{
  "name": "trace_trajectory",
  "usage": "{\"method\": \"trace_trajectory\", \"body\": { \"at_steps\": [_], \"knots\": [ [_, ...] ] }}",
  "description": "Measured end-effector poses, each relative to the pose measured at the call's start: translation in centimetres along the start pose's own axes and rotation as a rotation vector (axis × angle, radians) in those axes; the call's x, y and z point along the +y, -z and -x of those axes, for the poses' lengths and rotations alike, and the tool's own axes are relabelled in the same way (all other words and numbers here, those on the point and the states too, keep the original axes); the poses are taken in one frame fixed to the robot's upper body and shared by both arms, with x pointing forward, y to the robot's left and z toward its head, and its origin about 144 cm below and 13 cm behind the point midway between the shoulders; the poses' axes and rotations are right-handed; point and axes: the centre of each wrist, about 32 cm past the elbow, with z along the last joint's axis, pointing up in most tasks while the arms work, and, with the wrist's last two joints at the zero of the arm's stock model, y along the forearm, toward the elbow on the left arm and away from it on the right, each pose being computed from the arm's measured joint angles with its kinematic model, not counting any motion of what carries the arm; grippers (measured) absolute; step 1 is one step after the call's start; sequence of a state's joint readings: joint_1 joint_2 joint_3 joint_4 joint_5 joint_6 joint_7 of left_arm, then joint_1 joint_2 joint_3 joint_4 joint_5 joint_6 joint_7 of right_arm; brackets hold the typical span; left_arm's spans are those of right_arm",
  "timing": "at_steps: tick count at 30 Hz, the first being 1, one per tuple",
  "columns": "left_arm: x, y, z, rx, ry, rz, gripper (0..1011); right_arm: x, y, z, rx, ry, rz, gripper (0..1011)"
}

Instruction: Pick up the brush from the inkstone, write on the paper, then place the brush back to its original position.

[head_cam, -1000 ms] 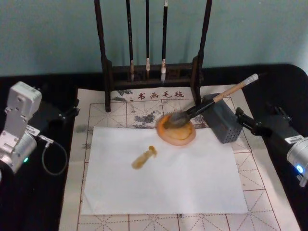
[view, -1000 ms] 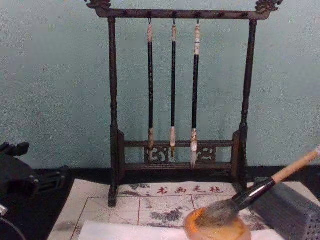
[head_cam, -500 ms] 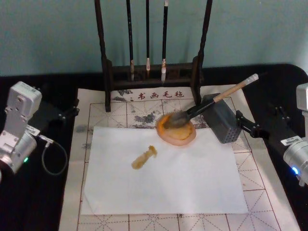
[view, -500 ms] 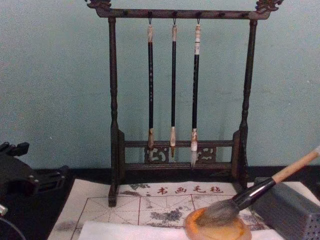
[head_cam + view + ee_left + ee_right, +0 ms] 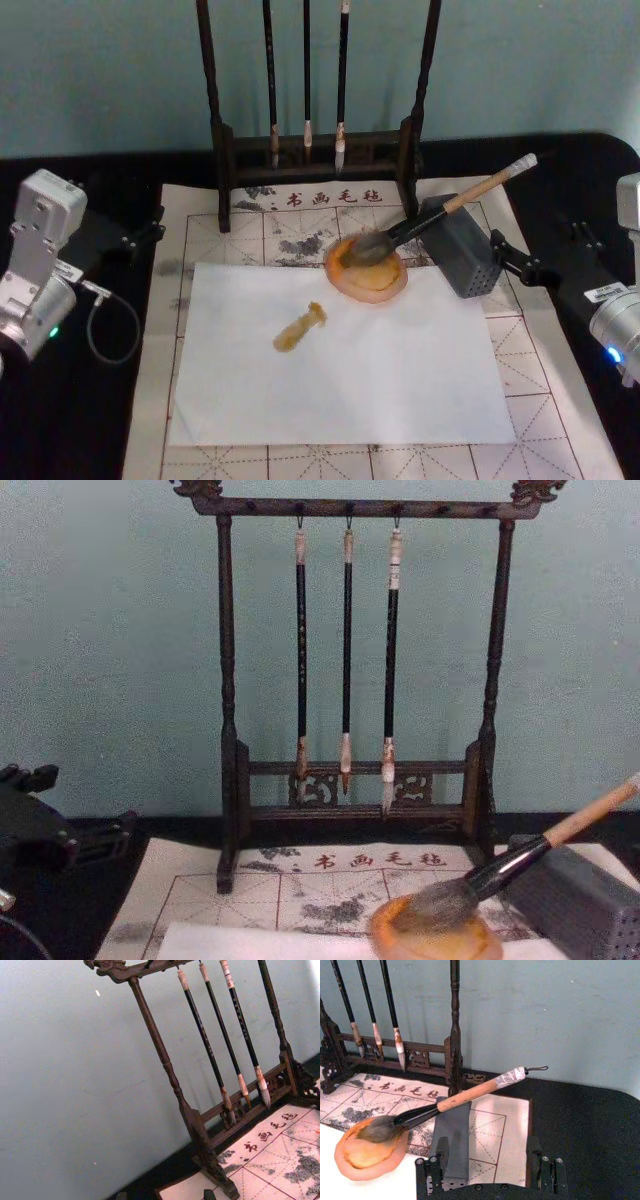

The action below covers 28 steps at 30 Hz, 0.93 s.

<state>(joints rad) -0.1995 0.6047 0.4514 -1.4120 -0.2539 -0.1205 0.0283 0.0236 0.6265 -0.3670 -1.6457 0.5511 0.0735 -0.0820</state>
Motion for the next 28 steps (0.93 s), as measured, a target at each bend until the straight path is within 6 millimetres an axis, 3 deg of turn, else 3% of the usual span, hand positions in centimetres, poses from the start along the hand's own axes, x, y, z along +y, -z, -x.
{"method": "trace_trajectory", "body": {
  "at_steps": [28],
  "knots": [
    [0.0,0.0,0.0,0.0,0.0,0.0,1001,-0.03,0.0,-0.01,0.002,-0.001,0.001,1002]
  ]
}}
